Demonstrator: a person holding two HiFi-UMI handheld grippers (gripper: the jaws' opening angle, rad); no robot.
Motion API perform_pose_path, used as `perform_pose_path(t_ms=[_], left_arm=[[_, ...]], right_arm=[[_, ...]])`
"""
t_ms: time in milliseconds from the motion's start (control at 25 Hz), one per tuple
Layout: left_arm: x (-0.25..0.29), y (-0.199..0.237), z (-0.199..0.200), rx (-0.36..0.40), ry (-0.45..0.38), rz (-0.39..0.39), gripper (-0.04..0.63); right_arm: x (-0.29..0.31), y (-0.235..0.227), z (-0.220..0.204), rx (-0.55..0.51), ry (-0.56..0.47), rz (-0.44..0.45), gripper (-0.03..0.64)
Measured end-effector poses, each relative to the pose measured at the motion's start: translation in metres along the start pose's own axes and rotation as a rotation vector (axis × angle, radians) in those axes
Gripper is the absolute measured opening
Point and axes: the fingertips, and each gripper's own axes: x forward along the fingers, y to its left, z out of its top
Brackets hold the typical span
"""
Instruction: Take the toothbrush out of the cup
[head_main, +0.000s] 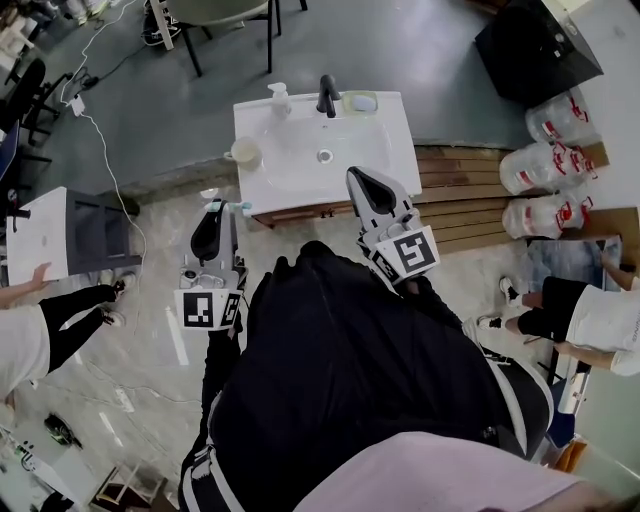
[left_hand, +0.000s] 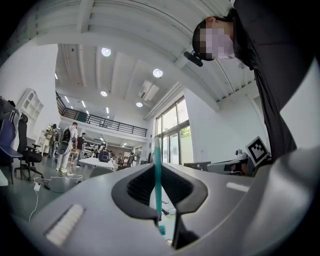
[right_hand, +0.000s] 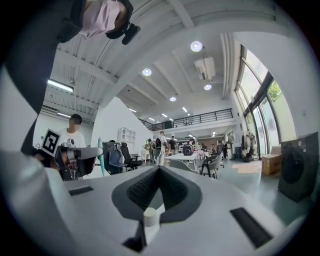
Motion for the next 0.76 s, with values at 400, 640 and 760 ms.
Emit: perform_pose_path(t_ms=[400,640,760], left_arm=[[0.000,0.008,0.005,0.012,-0.011,0.013,0.043],[0.003,0.007,0.004,0.012,-0.005,0.023,0.043],[0.005,0.007,0.004,0.010,-0.007,0.022,0.043]], right_arm=[[0.005,-0.009,0.008,-0.006,-0.014,-0.020,0.000],[0.004,-0.014,0.006,0.014,-0.014,-0.027,0.000],[0.005,-0.015,0.004,0.015,-0.015,-0.026,0.000]])
